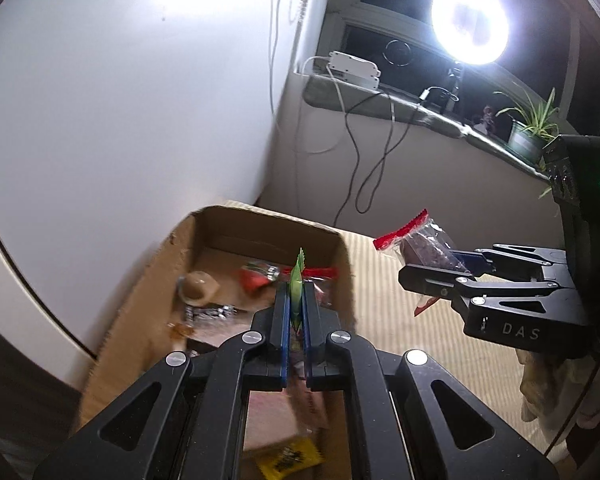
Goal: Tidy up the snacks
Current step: 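Carry both snacks over the box and open both grippers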
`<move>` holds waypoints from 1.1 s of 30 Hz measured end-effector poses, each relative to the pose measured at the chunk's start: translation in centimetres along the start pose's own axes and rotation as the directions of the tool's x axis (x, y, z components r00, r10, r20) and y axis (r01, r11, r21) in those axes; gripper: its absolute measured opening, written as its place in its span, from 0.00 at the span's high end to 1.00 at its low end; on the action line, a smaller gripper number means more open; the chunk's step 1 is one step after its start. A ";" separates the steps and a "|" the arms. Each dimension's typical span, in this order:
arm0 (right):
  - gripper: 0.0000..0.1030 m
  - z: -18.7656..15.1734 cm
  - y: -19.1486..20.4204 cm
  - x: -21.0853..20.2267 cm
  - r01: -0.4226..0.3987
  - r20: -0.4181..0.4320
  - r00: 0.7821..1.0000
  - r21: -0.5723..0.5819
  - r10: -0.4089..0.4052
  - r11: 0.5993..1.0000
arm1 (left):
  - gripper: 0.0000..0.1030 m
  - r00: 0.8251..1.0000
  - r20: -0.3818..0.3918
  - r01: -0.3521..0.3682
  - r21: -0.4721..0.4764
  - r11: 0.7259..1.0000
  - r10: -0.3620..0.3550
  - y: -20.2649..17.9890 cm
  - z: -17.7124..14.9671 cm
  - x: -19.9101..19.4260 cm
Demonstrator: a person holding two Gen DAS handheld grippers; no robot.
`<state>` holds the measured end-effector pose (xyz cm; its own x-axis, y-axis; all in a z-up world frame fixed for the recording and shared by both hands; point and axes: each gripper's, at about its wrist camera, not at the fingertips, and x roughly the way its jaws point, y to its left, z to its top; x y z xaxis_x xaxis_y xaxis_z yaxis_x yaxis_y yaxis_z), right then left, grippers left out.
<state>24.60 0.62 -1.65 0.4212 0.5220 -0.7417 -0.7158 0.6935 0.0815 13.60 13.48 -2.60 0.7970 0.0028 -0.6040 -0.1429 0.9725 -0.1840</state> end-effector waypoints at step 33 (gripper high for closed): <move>0.39 3.5 3.9 6.3 -0.055 -0.043 0.998 -0.057 0.053 0.997 | 0.88 0.997 -0.001 -0.079 -0.038 0.996 0.079 4.1 1.2 0.7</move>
<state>26.40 8.31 -3.70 0.3585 0.5364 -0.7640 -0.7686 0.6341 0.0846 14.25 17.74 -2.81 0.7828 0.0798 -0.6171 -0.2281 0.9595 -0.1652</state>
